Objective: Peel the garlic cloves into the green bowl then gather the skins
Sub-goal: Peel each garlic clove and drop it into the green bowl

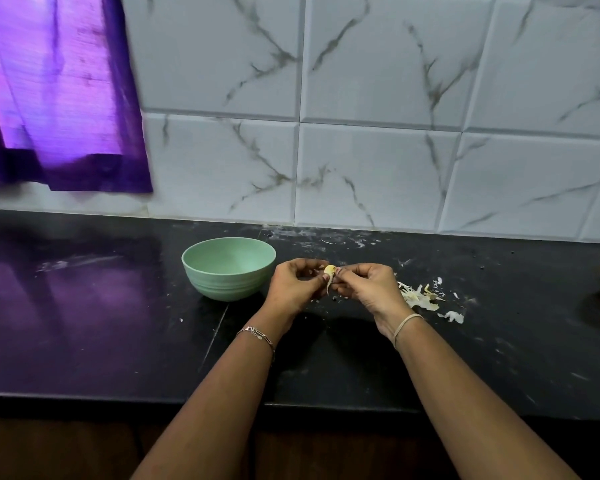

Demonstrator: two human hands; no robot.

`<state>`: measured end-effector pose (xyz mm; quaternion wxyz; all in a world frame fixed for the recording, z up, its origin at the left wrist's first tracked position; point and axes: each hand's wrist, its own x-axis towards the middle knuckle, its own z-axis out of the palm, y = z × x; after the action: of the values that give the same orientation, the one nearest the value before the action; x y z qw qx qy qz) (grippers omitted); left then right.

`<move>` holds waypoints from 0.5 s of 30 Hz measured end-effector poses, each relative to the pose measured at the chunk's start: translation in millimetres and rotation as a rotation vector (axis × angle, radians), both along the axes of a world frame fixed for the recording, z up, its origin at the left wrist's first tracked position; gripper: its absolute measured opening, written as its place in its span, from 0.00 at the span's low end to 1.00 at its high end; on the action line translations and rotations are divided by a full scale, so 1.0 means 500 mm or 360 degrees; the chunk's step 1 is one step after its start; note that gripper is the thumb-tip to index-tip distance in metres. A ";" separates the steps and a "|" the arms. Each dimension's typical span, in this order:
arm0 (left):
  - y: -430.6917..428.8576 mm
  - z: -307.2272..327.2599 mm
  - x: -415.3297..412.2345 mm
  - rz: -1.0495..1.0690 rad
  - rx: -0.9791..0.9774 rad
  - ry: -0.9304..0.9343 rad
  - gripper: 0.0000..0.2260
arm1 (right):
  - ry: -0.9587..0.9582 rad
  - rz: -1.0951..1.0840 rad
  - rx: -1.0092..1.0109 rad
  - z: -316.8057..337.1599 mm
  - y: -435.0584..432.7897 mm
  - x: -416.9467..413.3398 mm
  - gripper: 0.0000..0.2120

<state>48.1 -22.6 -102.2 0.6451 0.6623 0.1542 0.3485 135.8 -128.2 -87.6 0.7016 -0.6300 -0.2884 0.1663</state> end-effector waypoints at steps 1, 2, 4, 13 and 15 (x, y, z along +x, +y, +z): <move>-0.001 0.000 -0.001 -0.0016 -0.0014 -0.0002 0.10 | -0.0005 -0.0012 0.0001 0.000 -0.001 -0.001 0.06; -0.004 0.001 -0.001 -0.0034 -0.0023 -0.0001 0.10 | -0.0017 -0.0028 -0.0004 0.001 -0.002 -0.001 0.06; -0.007 0.003 -0.002 -0.0056 -0.0024 0.0005 0.09 | -0.0050 -0.0064 -0.0021 0.002 -0.004 -0.003 0.06; -0.009 0.000 0.001 0.0017 0.0279 0.0019 0.06 | -0.0030 -0.0145 -0.0007 0.007 -0.006 -0.009 0.02; -0.010 -0.001 0.001 0.0024 0.0327 0.0011 0.07 | -0.0019 -0.0151 -0.0018 0.008 -0.006 -0.010 0.02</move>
<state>48.4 -27.5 -102.9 0.5707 0.7249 0.1249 0.3649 130.8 -131.2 -83.8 0.7034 -0.6478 -0.2616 0.1307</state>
